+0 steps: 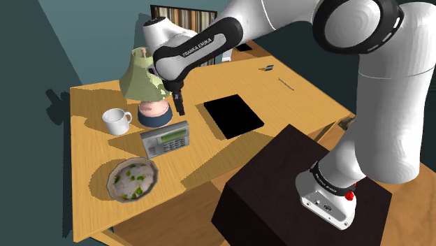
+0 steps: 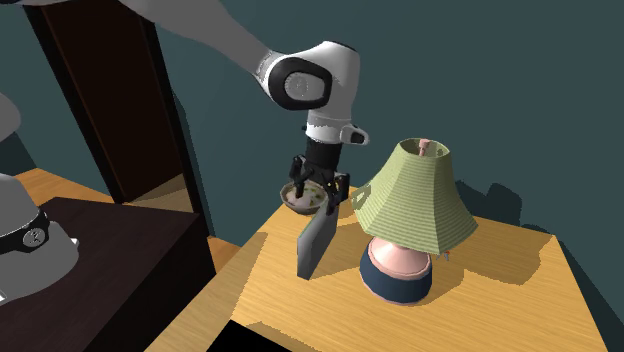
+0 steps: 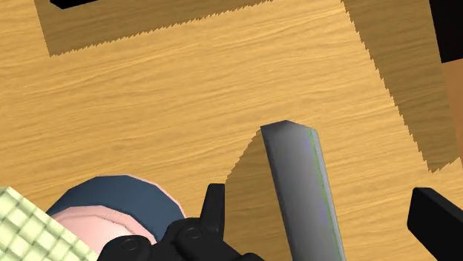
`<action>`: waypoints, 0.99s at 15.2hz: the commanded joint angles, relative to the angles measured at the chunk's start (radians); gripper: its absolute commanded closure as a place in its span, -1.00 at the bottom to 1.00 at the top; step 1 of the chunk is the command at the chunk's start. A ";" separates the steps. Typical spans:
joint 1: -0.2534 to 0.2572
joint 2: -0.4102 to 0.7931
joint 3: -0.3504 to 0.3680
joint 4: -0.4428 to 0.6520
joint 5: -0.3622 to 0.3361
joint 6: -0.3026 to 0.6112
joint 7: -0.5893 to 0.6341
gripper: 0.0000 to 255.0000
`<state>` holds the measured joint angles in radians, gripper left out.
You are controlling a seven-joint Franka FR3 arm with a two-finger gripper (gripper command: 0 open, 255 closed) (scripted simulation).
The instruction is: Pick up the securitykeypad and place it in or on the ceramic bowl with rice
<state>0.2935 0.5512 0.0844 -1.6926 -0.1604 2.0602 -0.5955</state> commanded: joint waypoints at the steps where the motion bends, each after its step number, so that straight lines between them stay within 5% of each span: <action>1: 0.019 0.063 0.009 0.051 -0.018 -0.003 -0.020 -1.00; 8: 0.091 0.296 0.033 0.253 -0.079 -0.027 -0.097 -1.00; 15: 0.087 0.331 0.026 0.227 -0.088 0.034 -0.092 -1.00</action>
<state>0.3800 0.8708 0.1120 -1.4691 -0.2467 2.0863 -0.6886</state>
